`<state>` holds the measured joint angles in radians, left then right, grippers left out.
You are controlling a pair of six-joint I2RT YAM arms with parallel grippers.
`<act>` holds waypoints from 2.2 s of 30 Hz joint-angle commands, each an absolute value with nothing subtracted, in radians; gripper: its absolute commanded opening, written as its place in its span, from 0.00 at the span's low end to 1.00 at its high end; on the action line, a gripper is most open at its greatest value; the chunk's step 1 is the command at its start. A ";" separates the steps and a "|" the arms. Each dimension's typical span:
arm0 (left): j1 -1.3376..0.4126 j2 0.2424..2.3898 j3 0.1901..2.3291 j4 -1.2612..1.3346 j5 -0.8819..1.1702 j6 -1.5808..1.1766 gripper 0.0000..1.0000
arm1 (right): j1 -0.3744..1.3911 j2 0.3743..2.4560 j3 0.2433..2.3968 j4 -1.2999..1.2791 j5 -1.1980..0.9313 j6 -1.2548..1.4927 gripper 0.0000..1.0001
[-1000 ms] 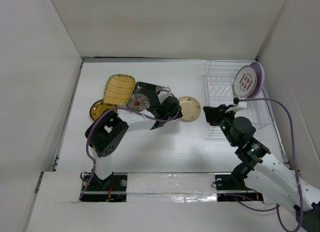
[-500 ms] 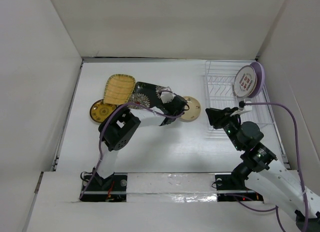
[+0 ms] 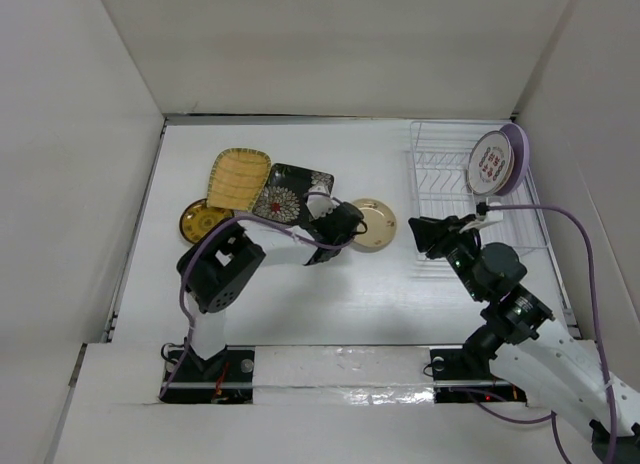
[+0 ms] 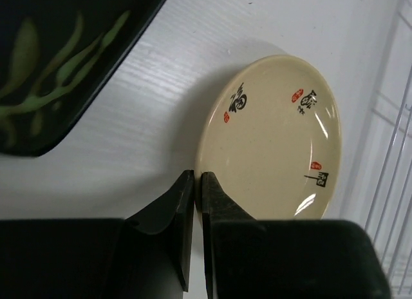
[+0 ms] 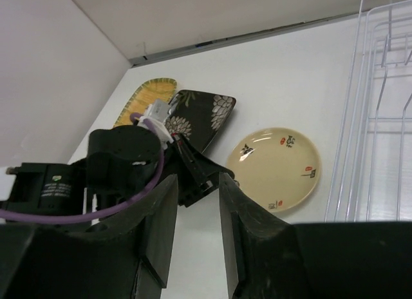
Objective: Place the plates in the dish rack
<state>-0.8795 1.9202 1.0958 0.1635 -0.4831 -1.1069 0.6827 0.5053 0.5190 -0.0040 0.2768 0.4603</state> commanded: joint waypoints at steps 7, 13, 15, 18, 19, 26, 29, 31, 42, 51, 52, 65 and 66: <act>-0.926 1.447 0.807 0.228 -0.630 -1.023 0.00 | 0.693 0.633 0.572 0.028 0.186 0.436 0.60; -0.927 1.098 0.619 0.271 -0.594 -0.960 0.00 | 0.638 0.765 0.577 0.090 0.077 0.451 0.82; -0.927 1.011 0.579 0.284 -0.548 -0.931 0.00 | 0.623 0.837 0.583 0.119 0.001 0.459 0.87; -0.927 0.876 0.525 0.284 -0.490 -0.894 0.00 | 0.609 0.920 0.606 0.182 -0.144 0.468 0.90; -0.917 0.824 0.506 0.282 -0.471 -0.885 0.00 | 0.609 0.939 0.612 0.219 -0.170 0.478 0.90; -0.894 0.707 0.483 0.270 -0.359 -0.812 0.00 | 0.618 1.048 0.652 0.331 -0.305 0.537 0.86; -0.894 0.700 0.486 0.275 -0.322 -0.792 0.00 | 0.629 1.086 0.670 0.341 -0.304 0.551 0.76; -0.894 0.686 0.483 0.291 -0.302 -0.778 0.00 | 0.638 1.106 0.680 0.344 -0.290 0.563 0.47; -0.885 0.742 0.580 0.195 -0.370 -0.601 0.64 | 0.543 1.005 0.822 0.166 -0.013 0.514 0.00; -0.885 0.735 0.459 0.383 -0.428 -0.425 0.53 | 0.346 1.138 1.023 -0.011 0.828 0.172 0.00; -0.900 0.742 0.450 0.399 -0.428 -0.407 0.51 | 0.319 1.156 1.023 0.011 0.839 0.158 0.00; -0.920 0.769 0.374 0.449 -0.364 -0.371 0.15 | 0.100 1.486 1.138 0.307 0.756 -0.038 0.00; -0.920 0.759 0.371 0.452 -0.362 -0.371 0.15 | 0.100 1.500 1.152 0.305 0.768 -0.055 0.00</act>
